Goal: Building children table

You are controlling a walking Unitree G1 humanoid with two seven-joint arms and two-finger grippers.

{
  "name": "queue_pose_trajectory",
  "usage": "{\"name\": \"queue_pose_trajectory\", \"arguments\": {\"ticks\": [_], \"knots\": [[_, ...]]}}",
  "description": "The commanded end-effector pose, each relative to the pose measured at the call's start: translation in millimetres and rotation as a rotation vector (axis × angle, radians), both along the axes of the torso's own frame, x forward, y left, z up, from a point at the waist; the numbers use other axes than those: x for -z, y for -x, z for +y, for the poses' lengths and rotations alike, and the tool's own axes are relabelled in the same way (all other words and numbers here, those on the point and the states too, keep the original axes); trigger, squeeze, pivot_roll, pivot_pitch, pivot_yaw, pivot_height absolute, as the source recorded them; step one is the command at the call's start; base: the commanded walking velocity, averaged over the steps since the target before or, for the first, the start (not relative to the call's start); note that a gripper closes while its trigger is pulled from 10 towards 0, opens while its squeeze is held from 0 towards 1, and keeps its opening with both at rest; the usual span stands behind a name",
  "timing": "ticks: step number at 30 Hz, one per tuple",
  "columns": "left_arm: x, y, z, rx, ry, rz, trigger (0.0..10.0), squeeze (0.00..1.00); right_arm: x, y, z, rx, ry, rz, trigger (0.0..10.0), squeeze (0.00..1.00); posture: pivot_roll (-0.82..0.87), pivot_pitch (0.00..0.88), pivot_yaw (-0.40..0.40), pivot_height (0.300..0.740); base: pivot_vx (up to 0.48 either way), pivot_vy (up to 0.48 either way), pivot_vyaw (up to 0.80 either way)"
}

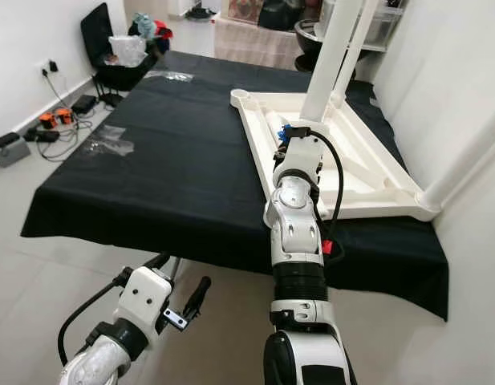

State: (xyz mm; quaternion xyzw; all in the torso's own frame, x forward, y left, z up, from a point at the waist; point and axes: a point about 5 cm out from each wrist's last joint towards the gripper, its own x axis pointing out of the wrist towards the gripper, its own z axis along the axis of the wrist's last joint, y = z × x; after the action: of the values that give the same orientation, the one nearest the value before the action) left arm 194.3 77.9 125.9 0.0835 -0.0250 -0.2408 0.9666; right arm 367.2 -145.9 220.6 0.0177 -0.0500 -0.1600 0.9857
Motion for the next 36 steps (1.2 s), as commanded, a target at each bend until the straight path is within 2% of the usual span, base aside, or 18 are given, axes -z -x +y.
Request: {"name": "queue_pose_trajectory", "arguments": {"ticks": [1, 5, 7, 8, 9, 10, 11, 13, 15, 16, 18, 19, 21, 24, 25, 29, 32, 36], "knots": [[5, 0.8, -1.3, 0.010, -0.011, 0.017, 10.0, 0.00, -7, 2.5, -5.9, 0.025, 0.031, -0.055, 10.0, 1.00, 0.07, 0.085, -0.089, 0.740, 0.000, 0.000, 0.00], [5, 0.9, -1.3, 0.010, -0.010, 0.018, 10.0, 0.00, -8, 3.0, -9.2, 0.024, 0.044, -0.065, 10.0, 1.00, 0.06, 0.085, -0.089, 0.740, 0.000, 0.000, 0.00], [5, 0.9, -1.3, 0.010, -0.009, 0.019, 10.0, 0.00, -7, 0.2, -8.8, -0.031, 0.043, -0.057, 10.0, 1.00, 0.07, 0.086, -0.091, 0.740, 0.000, 0.000, 0.00], [5, 0.8, -1.3, 0.009, -0.009, 0.019, 10.0, 0.00, -6, -3.1, -8.4, -0.093, 0.040, -0.041, 10.0, 0.89, 0.07, 0.086, -0.091, 0.740, 0.000, 0.000, 0.00], [5, 0.8, -1.3, 0.008, -0.009, 0.019, 10.0, 0.00, -4, -7.7, -3.0, -0.231, 0.007, -0.021, 10.0, 0.00, 0.07, 0.086, -0.091, 0.740, 0.000, 0.000, 0.00], [5, 0.8, -1.3, 0.008, -0.009, 0.019, 10.0, 0.00, -4, -7.7, -3.0, -0.231, 0.007, -0.021, 10.0, 0.00, 0.07, 0.086, -0.091, 0.740, 0.000, 0.000, 0.00], [5, 0.8, -1.3, 0.008, -0.009, 0.019, 10.0, 0.00, -4, -10.6, 0.7, -0.341, -0.002, -0.013, 10.0, 0.00, 0.07, 0.086, -0.091, 0.740, 0.000, 0.000, 0.00], [5, 0.8, -1.3, 0.008, -0.009, 0.019, 10.0, 0.00, -4, -10.6, 0.7, -0.341, -0.002, -0.013, 10.0, 0.00, 0.07, 0.086, -0.091, 0.740, 0.000, 0.000, 0.00], [5, 0.9, -1.5, 0.007, -0.008, 0.019, 10.0, 0.00, -5, -10.9, 10.0, -0.673, -0.052, 0.005, 10.0, 0.00, 0.07, 0.087, -0.091, 0.740, 0.000, 0.000, 0.00], [5, 0.9, -1.5, 0.007, -0.008, 0.019, 10.0, 0.00, -5, -10.9, 10.0, -0.673, -0.052, 0.005, 10.0, 0.00, 0.07, 0.087, -0.091, 0.740, 0.000, 0.000, 0.00], [5, 0.7, -1.6, 0.007, -0.008, 0.019, 10.0, 0.00, -5, -6.5, 14.3, -0.922, -0.103, 0.011, 10.0, 0.00, 0.07, 0.085, -0.092, 0.740, 0.000, 0.000, 0.00], [5, 0.7, -1.6, 0.007, -0.008, 0.019, 10.0, 0.00, -5, -6.5, 14.3, -0.922, -0.103, 0.011, 10.0, 0.00, 0.07, 0.085, -0.092, 0.740, 0.000, 0.000, 0.00], [5, 0.2, -1.8, 0.006, -0.008, 0.018, 10.0, 0.00, -8, -1.6, 18.8, -1.102, -0.109, -0.011, 10.0, 0.00, 0.07, 0.085, -0.093, 0.740, 0.000, 0.000, 0.00], [5, 0.0, -1.8, 0.006, -0.008, 0.017, 10.0, 0.00, -8, 0.6, 20.7, -1.169, -0.098, -0.021, 10.0, 0.00, 0.07, 0.085, -0.093, 0.740, 0.000, 0.000, 0.00], [5, -0.3, -1.3, 0.002, -0.008, 0.015, 10.0, 0.00, -8, 6.4, 30.9, -1.354, -0.080, -0.039, 10.0, 0.00, 0.07, 0.083, -0.098, 0.740, 0.000, 0.000, 0.00], [5, -0.4, -0.9, 0.001, -0.009, 0.014, 10.0, 0.00, -8, 8.5, 36.7, -1.444, -0.084, -0.051, 10.0, 0.00, 0.07, 0.083, -0.098, 0.740, 0.000, 0.000, 0.00], [5, -0.1, -1.1, 0.002, -0.010, 0.014, 10.0, 0.00, -7, -0.1, 55.7, -1.474, -0.076, -0.038, 10.0, 0.00, 0.09, 0.074, -0.103, 0.740, 0.000, 0.000, 0.00], [5, 0.8, -1.3, 0.000, -0.012, 0.014, 10.0, 0.00, -7, -3.5, 67.1, -1.488, -0.063, -0.028, 10.0, 0.00, 0.10, 0.066, -0.107, 0.740, 0.000, 0.000, 0.00]]}}
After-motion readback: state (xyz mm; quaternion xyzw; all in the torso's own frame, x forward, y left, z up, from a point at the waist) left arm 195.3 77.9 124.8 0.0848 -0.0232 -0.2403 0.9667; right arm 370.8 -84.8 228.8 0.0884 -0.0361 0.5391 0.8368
